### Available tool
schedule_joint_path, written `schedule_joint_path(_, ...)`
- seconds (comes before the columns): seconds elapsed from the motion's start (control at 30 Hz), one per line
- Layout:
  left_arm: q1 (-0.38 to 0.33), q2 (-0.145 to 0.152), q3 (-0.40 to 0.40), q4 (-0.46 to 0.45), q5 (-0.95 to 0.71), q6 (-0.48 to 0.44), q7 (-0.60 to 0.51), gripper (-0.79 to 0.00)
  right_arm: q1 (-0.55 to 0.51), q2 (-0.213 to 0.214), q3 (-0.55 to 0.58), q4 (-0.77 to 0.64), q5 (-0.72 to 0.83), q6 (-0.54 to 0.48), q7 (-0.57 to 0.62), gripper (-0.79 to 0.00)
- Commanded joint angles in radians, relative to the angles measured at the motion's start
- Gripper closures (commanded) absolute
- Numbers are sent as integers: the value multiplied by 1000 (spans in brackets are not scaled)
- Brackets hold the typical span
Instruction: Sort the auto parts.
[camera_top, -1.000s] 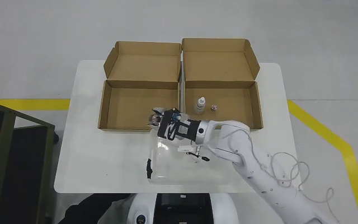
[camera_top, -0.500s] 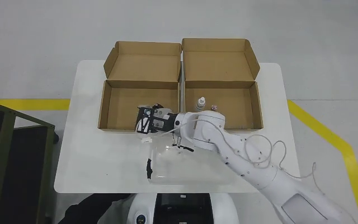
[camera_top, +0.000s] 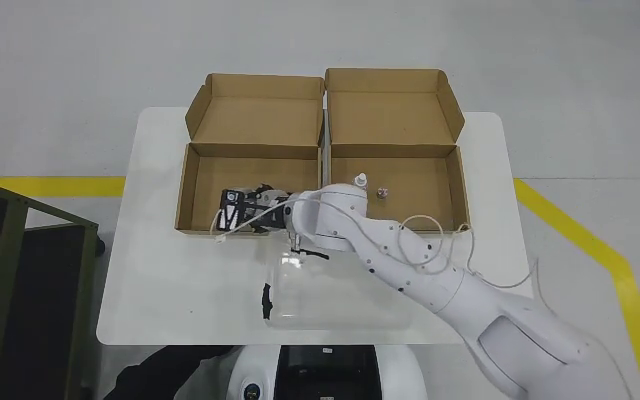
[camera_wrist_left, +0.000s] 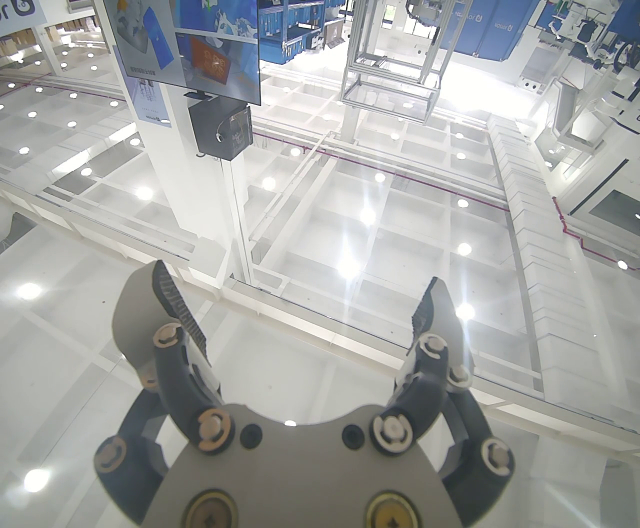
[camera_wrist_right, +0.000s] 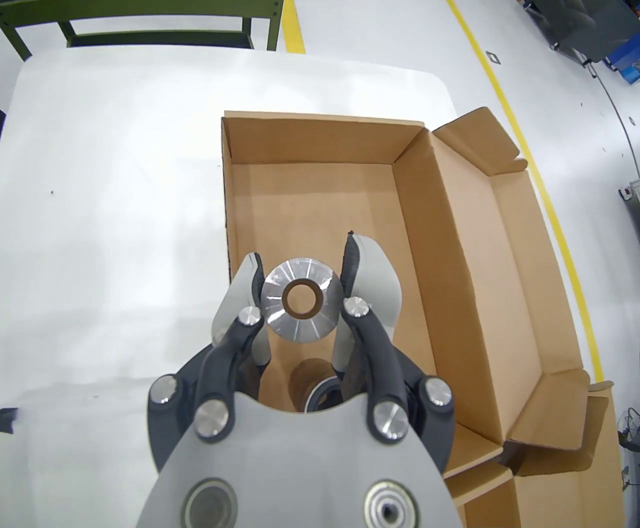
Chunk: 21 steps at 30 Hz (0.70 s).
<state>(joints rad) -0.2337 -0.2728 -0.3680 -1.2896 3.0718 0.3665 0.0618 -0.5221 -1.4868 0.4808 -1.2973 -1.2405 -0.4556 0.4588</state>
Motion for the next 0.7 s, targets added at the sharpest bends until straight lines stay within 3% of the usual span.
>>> schedule_joint_path(0.0,0,0,0,0,0,0,0,-785,14,-17,-14,33,6,-4,4,0)
schedule_joint_path(0.53,0,0,0,0,0,0,0,-785,69,-117,-65,255,13,-20,14,0)
schedule_joint_path(0.67,0,0,0,0,0,0,0,-785,77,-132,-63,283,5,-22,18,-157)
